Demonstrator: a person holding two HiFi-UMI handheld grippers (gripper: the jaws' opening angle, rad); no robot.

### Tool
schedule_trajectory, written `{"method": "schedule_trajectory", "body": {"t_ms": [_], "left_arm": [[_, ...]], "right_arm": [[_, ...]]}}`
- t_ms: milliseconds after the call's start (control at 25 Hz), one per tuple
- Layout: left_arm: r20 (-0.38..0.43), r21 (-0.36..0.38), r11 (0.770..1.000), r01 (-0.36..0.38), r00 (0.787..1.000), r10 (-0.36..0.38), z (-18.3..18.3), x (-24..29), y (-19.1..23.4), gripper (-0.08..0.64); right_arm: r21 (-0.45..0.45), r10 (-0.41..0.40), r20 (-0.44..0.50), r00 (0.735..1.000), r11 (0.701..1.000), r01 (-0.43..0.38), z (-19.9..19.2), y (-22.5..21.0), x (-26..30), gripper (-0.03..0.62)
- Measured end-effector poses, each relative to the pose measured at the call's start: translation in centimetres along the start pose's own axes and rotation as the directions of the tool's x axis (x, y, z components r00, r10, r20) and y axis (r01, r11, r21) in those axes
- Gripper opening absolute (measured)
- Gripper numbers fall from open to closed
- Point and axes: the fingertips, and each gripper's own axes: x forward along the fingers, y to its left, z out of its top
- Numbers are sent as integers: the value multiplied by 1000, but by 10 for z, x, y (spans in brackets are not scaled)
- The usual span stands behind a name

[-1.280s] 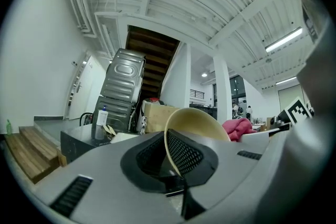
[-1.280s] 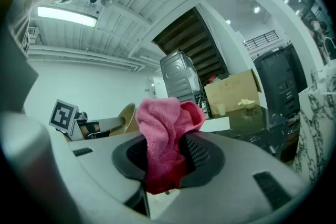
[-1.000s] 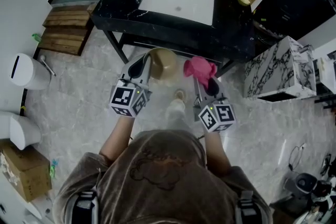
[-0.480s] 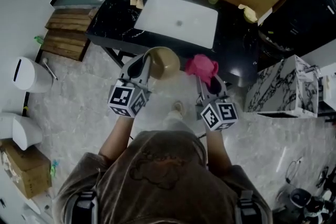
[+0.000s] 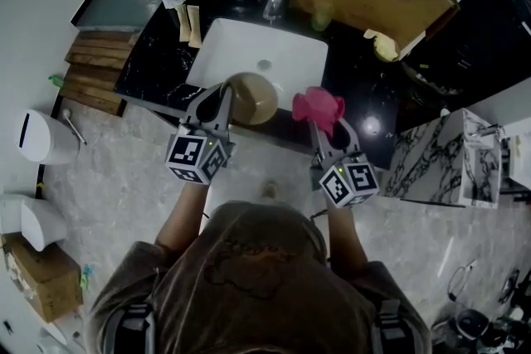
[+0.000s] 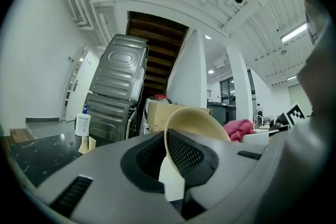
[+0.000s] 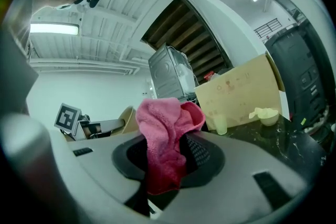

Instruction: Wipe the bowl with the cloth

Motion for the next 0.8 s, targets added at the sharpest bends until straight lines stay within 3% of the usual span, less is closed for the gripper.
{"method": "schedule_trajectory", "body": {"t_ms": [440,800], "left_arm": [[5,-16,1000,-3,1000,3,3,72,24,20],[-25,-17,997,78,997,-78,-5,143,56,20]], "right_arm": [[3,8,-49,999,1000,-7,-1,-39,59,115],[14,-35,-61,998,999,36,4,-67,113,115]]}}
